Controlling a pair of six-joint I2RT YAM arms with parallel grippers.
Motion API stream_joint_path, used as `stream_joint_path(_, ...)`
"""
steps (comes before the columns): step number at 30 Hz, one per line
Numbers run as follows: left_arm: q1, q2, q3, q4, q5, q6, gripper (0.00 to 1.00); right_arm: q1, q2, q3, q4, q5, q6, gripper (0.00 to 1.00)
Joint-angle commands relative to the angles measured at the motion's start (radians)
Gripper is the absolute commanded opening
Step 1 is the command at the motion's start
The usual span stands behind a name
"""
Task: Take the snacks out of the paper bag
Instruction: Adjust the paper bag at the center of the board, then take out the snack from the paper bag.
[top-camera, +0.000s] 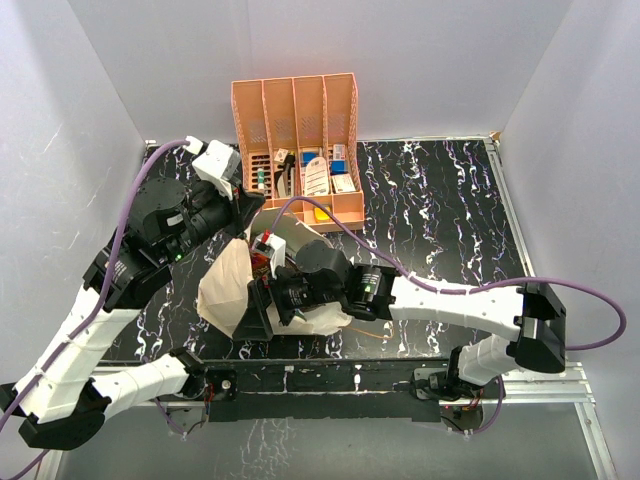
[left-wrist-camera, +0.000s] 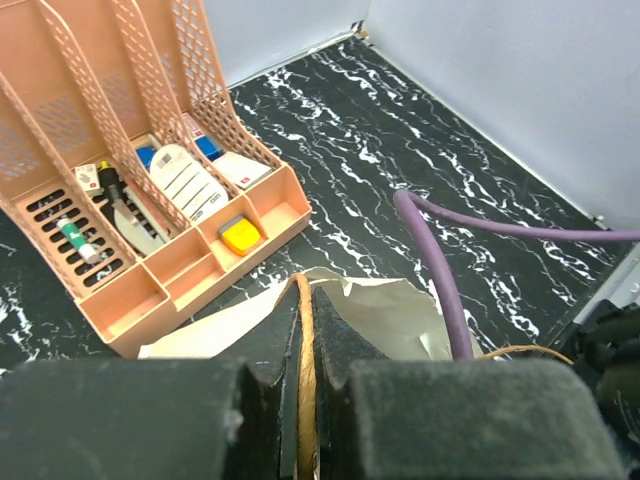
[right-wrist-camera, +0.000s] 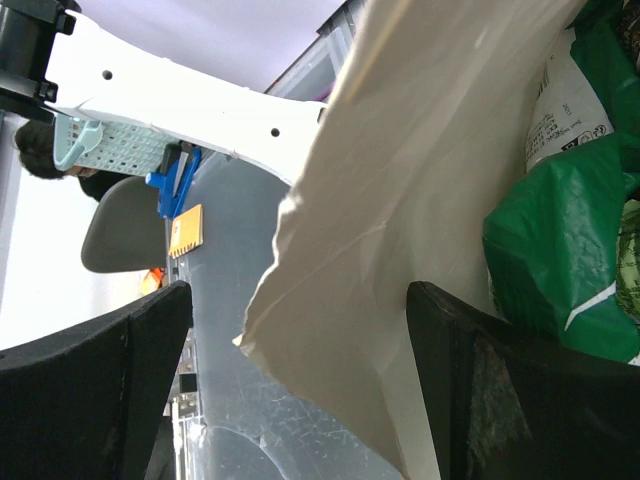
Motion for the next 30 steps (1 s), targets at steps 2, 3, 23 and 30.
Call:
stream_joint_path(2, 0.005, -0.096, -0.038, 0.111, 0.071, -0.032, 0.00, 0.003, -0.136, 0.030, -0.127, 0.197, -0.077, 0.98)
stream_joint_path(3, 0.005, -0.109, -0.046, 0.109, 0.060, -0.034, 0.00, 0.003, -0.162, 0.026, -0.160, 0.224, -0.087, 0.98)
stream_joint_path(23, 0.004, -0.195, -0.049, 0.038, -0.114, -0.026, 0.00, 0.000, -0.289, 0.131, -0.459, 0.688, -0.434, 0.36)
stream_joint_path(30, 0.004, -0.217, -0.056, 0.020, -0.250, -0.048, 0.00, -0.040, -0.149, 0.142, -0.424, 0.654, -0.456, 0.36)
